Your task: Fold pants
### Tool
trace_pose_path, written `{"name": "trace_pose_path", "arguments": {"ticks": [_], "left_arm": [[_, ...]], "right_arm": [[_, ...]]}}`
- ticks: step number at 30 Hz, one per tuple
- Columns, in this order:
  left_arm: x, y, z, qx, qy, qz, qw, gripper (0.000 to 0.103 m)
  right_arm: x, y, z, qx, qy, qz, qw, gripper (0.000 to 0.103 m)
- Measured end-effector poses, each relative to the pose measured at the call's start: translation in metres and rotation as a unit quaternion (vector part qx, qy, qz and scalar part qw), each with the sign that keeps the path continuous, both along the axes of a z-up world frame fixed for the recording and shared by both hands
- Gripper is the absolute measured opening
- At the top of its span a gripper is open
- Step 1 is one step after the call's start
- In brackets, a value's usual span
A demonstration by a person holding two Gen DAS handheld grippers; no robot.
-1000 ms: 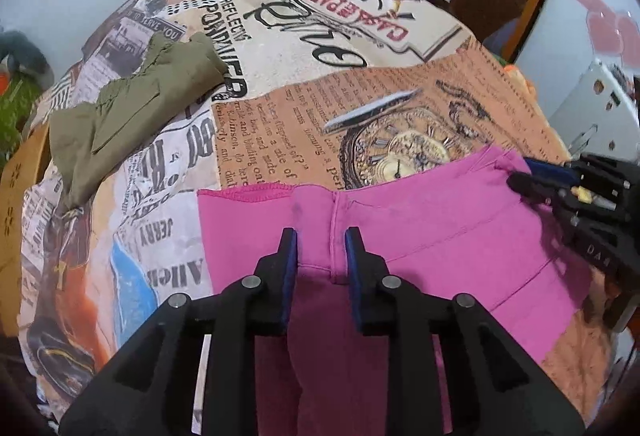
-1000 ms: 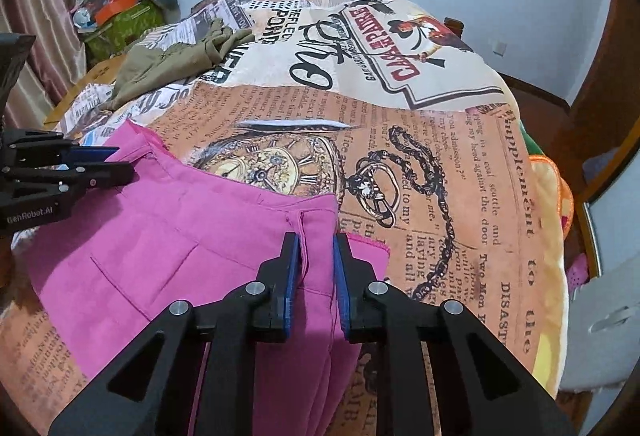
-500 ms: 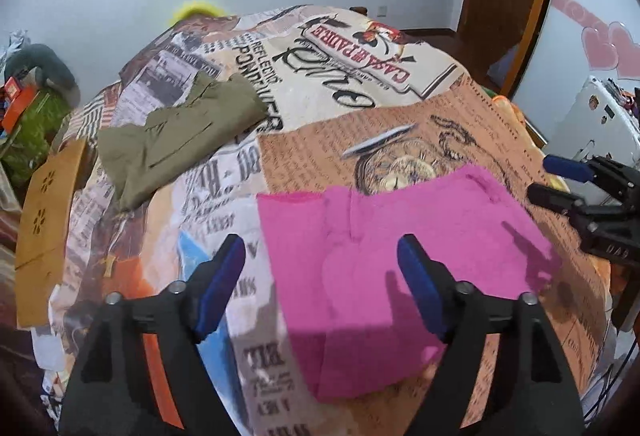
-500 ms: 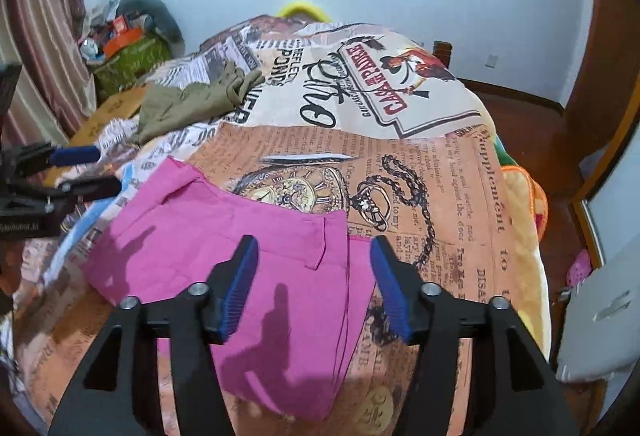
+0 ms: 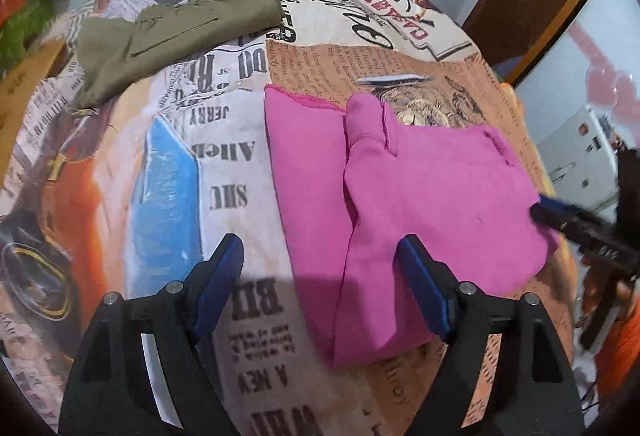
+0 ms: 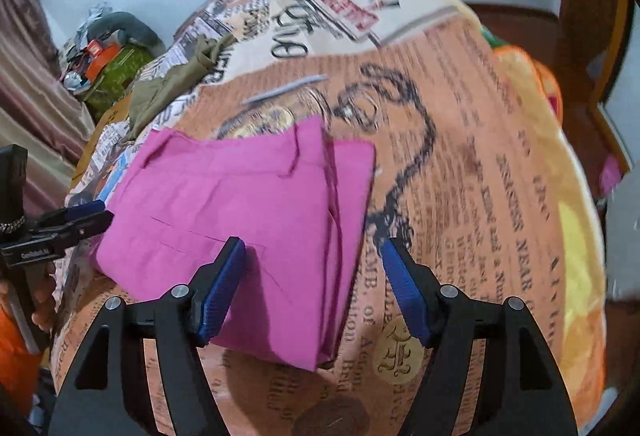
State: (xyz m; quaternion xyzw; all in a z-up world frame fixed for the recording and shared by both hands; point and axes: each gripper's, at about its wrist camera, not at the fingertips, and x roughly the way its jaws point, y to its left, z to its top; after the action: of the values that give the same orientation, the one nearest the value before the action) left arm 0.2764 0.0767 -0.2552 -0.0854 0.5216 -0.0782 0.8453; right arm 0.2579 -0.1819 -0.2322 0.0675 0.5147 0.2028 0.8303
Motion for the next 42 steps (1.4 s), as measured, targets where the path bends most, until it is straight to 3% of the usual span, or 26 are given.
{"name": "trace_pose_path", "arguments": {"ticks": [7,14,16,17,18,20,26,30,42], "left_arm": [[0.02,-0.008,-0.005,-0.019,0.007,-0.014,0.9997,0.08],[0.037,-0.018,-0.013,-0.037,0.019,-0.022,0.9989,0.08],[0.038,-0.02,-0.013,-0.038,0.019,-0.023,0.9989,0.076],[0.038,-0.02,-0.013,-0.039,0.019,-0.023,0.9988,0.067],[0.039,-0.021,-0.013,-0.041,0.018,-0.023,0.9987,0.056],[0.039,-0.021,-0.011,-0.054,0.017,-0.026,0.9981,0.042],[0.038,-0.024,-0.007,-0.044,0.008,-0.025,0.9987,0.024],[0.033,-0.029,0.003,-0.025,-0.006,-0.028,0.9993,0.018],[0.001,-0.025,0.07,0.02,-0.096,-0.021,0.995,0.012]], "right_arm": [[0.008,-0.005,-0.012,0.053,0.021,-0.002,0.998,0.068],[0.015,-0.001,-0.015,0.068,0.022,0.012,0.997,0.068],[0.017,0.0,-0.016,0.071,0.02,0.014,0.997,0.066],[0.018,0.001,-0.016,0.073,0.02,0.014,0.997,0.06],[0.019,0.0,-0.015,0.075,0.015,0.011,0.997,0.045],[0.022,-0.002,-0.015,0.09,0.016,0.006,0.996,0.036],[0.023,-0.005,-0.014,0.1,0.02,-0.006,0.995,0.021],[0.021,0.001,-0.002,0.084,0.0,-0.003,0.996,0.012],[0.002,0.015,0.058,0.077,-0.08,0.02,0.994,0.011]]}}
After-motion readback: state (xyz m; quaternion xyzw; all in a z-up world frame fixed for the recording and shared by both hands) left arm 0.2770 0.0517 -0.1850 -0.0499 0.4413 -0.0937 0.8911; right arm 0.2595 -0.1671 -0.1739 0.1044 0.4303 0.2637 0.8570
